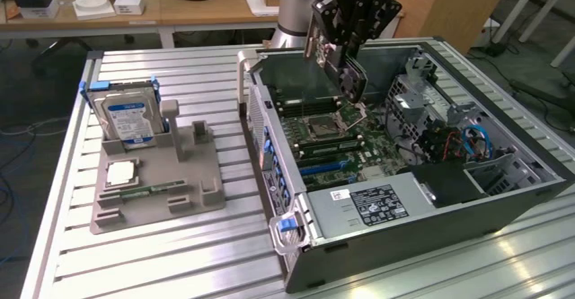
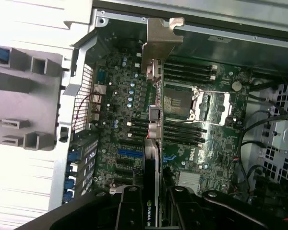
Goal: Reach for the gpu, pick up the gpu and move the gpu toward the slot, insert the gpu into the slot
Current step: 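Insert the gpu into the slot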
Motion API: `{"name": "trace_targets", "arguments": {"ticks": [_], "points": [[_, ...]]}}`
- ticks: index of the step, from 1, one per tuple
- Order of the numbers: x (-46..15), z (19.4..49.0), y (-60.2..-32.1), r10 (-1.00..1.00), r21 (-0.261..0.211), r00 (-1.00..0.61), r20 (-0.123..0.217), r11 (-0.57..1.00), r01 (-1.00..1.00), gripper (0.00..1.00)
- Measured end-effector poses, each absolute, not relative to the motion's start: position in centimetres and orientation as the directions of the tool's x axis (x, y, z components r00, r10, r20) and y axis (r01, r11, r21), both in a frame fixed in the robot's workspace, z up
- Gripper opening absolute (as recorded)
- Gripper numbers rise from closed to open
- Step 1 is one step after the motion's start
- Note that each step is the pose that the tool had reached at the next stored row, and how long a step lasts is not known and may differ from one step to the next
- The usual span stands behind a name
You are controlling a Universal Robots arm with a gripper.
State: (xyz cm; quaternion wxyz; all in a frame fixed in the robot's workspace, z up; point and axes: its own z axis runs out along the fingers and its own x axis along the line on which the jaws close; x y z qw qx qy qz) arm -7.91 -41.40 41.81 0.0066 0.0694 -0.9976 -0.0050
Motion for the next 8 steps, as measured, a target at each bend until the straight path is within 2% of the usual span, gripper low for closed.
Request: {"name": "trace_targets", "arguments": {"ticks": [8], "points": [[-7.90,41.80,-41.40,-0.275,0.011,-0.961,0.012,0.962,-0.274,0.26]]}}
